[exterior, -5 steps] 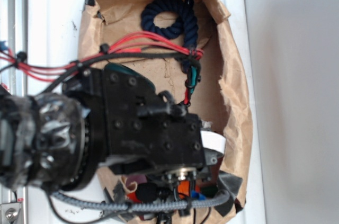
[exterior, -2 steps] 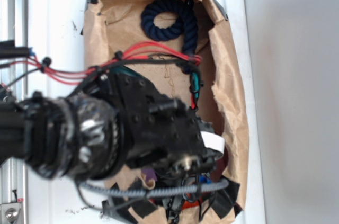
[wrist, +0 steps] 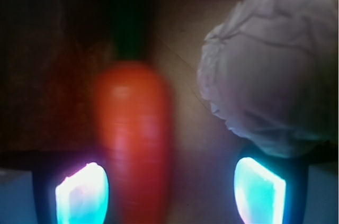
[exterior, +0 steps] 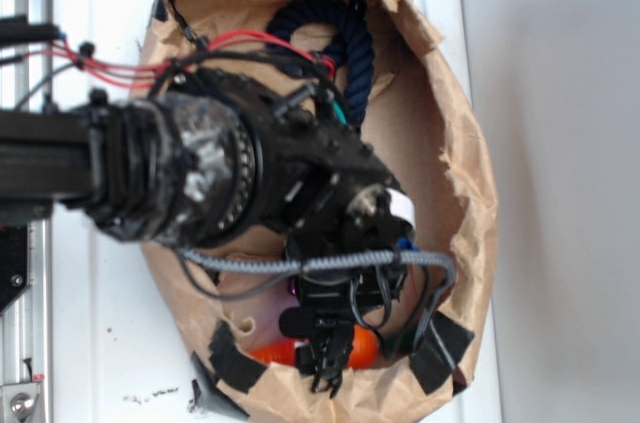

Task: Grab the carrot.

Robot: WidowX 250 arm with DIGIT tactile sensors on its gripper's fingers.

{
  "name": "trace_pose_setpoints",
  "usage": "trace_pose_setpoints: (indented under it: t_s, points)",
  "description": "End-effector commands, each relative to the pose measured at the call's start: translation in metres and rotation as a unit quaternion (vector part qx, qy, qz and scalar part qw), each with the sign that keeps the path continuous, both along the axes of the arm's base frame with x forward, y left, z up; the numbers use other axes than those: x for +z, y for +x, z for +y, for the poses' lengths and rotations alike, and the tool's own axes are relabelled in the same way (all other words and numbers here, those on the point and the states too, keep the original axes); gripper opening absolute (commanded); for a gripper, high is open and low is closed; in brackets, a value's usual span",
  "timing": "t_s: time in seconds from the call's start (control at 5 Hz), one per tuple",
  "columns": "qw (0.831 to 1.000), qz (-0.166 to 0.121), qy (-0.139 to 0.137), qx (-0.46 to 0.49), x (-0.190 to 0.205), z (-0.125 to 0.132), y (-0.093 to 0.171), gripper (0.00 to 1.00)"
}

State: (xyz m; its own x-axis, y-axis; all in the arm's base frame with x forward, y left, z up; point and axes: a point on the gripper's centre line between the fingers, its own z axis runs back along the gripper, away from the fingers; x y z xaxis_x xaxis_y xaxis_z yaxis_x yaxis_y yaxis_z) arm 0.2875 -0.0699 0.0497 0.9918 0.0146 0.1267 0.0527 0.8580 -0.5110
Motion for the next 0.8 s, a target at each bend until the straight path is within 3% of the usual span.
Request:
trace_pose_setpoints:
  t_s: [0.0,0.2,0.4,0.6]
  points:
    - [0.999,-0.042,-0.006,-0.022,0.033,-0.01,-0.004,1.0]
    - [0.998,-0.046,0.03,-0.037,0.024,-0.034,-0.01,1.0]
    - [0.993,-0.058,0.09,-0.044,0.004,-0.06,-0.017,1.0]
    - [0.992,-0.067,0.087,-0.058,0.0,-0.064,-0.019,1.0]
